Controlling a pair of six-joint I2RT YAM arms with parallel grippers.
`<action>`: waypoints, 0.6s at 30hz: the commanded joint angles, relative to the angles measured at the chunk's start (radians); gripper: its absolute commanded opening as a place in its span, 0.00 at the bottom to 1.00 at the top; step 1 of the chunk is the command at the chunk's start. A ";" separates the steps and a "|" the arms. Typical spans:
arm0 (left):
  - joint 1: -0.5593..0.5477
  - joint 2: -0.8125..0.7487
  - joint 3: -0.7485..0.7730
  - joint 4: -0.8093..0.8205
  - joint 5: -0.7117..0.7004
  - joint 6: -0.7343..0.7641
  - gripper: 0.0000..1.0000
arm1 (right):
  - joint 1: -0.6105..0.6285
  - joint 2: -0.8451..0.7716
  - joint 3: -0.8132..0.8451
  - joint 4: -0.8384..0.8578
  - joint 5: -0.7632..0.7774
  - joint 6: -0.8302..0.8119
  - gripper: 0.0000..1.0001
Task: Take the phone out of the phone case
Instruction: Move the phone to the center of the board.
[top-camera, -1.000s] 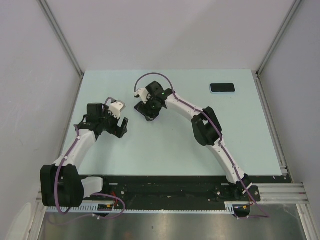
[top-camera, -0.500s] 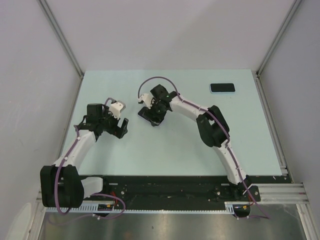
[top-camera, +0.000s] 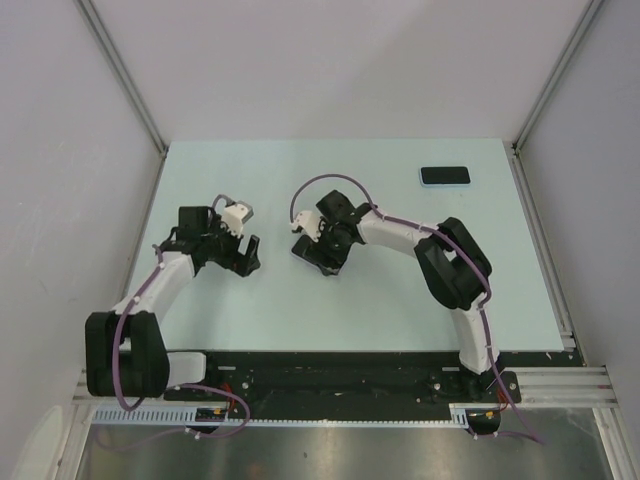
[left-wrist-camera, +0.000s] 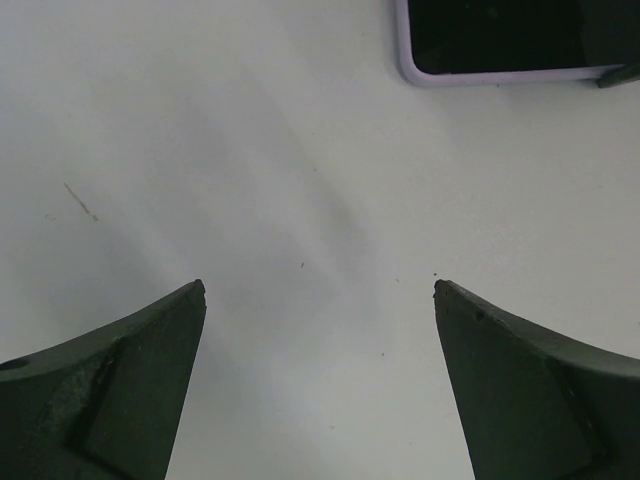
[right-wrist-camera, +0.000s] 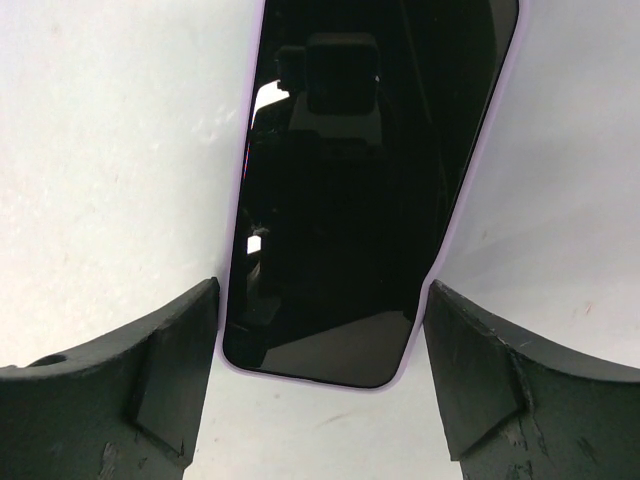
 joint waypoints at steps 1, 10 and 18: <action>0.007 0.097 0.086 0.018 0.091 -0.076 1.00 | 0.021 -0.089 -0.136 -0.043 0.058 -0.033 0.27; 0.007 0.344 0.306 0.018 0.227 -0.209 1.00 | 0.029 -0.150 -0.217 -0.052 0.056 -0.069 0.31; 0.007 0.366 0.365 0.024 0.266 -0.291 1.00 | 0.029 -0.141 -0.165 -0.044 0.018 0.022 0.86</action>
